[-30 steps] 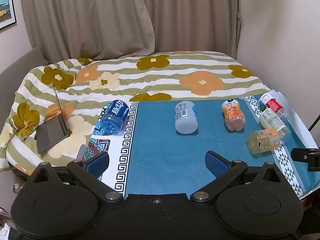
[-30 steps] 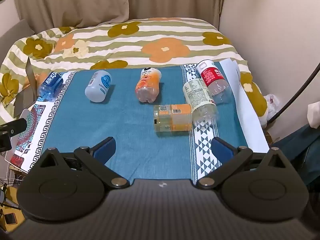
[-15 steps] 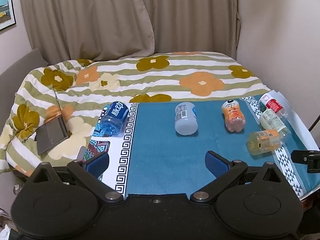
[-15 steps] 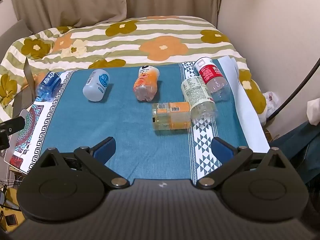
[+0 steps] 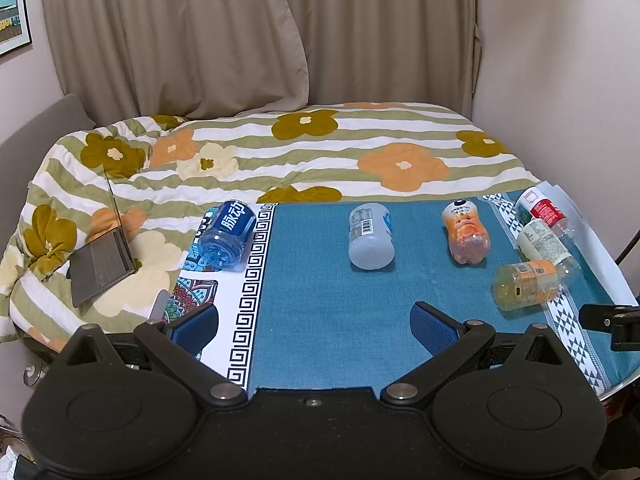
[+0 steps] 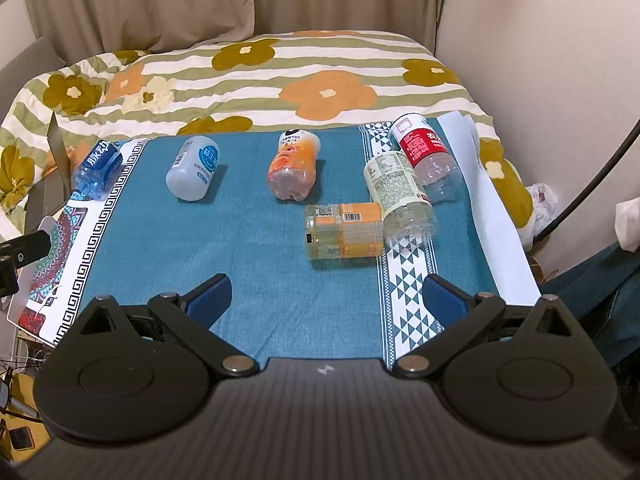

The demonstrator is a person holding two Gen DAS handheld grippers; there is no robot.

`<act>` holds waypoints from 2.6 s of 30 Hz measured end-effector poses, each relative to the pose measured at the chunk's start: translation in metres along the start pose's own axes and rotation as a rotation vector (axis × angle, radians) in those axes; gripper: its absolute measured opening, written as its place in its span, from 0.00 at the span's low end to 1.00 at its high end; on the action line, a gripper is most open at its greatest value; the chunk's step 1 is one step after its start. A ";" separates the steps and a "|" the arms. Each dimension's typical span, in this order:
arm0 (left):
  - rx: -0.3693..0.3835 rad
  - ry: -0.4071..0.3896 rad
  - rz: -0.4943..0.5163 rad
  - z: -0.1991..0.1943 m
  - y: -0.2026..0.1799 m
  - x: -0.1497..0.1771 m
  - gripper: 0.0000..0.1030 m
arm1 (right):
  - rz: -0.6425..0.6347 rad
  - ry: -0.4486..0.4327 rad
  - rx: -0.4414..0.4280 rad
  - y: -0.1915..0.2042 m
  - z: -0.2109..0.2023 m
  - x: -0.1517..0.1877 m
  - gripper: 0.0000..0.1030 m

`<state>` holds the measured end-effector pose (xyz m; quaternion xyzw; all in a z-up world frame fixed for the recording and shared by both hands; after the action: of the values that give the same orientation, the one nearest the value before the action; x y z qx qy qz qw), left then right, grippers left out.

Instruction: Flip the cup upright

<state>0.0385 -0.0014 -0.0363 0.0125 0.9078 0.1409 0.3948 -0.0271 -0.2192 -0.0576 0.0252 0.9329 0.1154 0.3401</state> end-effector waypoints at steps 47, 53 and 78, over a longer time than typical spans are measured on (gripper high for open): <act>-0.001 -0.008 -0.007 -0.007 -0.006 0.003 1.00 | 0.002 -0.005 0.010 -0.003 -0.001 0.003 1.00; -0.003 -0.007 -0.009 -0.006 -0.006 0.002 1.00 | 0.002 -0.006 0.010 -0.004 -0.002 0.003 1.00; -0.105 0.013 -0.054 -0.002 0.011 -0.029 1.00 | -0.064 0.042 -0.057 -0.004 0.007 -0.019 1.00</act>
<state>0.0556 0.0051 -0.0113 -0.0335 0.9018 0.1776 0.3925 -0.0076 -0.2244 -0.0518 -0.0166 0.9365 0.1317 0.3247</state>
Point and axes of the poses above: each gripper's, at about its wrist camera, not at the fingertips, and z roughly the way its jaws point, y to its left, x to its underside, the point moved 5 cm from there along z, roughly the way its jaws point, and after that the axes turned 15 degrees about -x, right-handed, at the moved point
